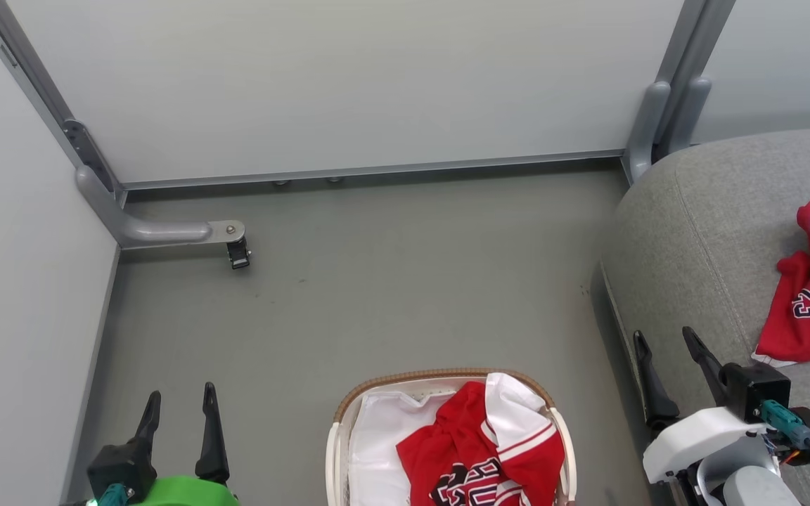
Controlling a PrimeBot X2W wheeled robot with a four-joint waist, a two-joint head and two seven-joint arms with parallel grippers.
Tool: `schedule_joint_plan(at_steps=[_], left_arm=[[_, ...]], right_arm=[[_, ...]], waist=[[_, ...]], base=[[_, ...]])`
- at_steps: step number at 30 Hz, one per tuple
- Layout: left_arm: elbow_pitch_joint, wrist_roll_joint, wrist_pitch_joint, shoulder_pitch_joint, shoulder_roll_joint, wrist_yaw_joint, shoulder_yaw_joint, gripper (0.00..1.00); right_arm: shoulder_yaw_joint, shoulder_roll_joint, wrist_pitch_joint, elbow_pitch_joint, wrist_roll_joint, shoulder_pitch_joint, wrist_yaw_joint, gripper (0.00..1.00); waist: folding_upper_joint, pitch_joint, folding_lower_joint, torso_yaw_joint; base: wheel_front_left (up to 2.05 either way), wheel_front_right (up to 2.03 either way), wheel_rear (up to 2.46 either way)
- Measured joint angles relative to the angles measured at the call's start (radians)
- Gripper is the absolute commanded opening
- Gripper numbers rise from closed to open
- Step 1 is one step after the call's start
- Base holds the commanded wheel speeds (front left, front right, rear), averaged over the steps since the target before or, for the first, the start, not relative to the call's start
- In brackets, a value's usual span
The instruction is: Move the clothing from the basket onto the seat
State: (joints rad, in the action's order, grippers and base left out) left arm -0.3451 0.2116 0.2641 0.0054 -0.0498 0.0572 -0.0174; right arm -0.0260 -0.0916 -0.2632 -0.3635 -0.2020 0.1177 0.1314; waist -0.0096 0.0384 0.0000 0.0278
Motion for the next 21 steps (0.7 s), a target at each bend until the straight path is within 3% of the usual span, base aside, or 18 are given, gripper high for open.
schedule_joint_plan(at_steps=[11,21], left_arm=[[-0.013,-0.005,0.0,0.018,0.0,0.013,-0.047,1.0],[-0.055,0.04,0.0,-0.103,0.0,0.027,-0.165,1.0]], right_arm=[[-0.02,-0.015,0.0,-0.006,-0.001,-0.01,0.0,1.0],[-0.072,-0.045,0.0,0.072,-0.009,0.087,0.0,1.0]], waist=[[0.0,-0.008,0.0,-0.008],[0.0,0.085,0.0,-0.035]], base=[[0.0,0.0,0.0],[0.0,0.0,0.0]])
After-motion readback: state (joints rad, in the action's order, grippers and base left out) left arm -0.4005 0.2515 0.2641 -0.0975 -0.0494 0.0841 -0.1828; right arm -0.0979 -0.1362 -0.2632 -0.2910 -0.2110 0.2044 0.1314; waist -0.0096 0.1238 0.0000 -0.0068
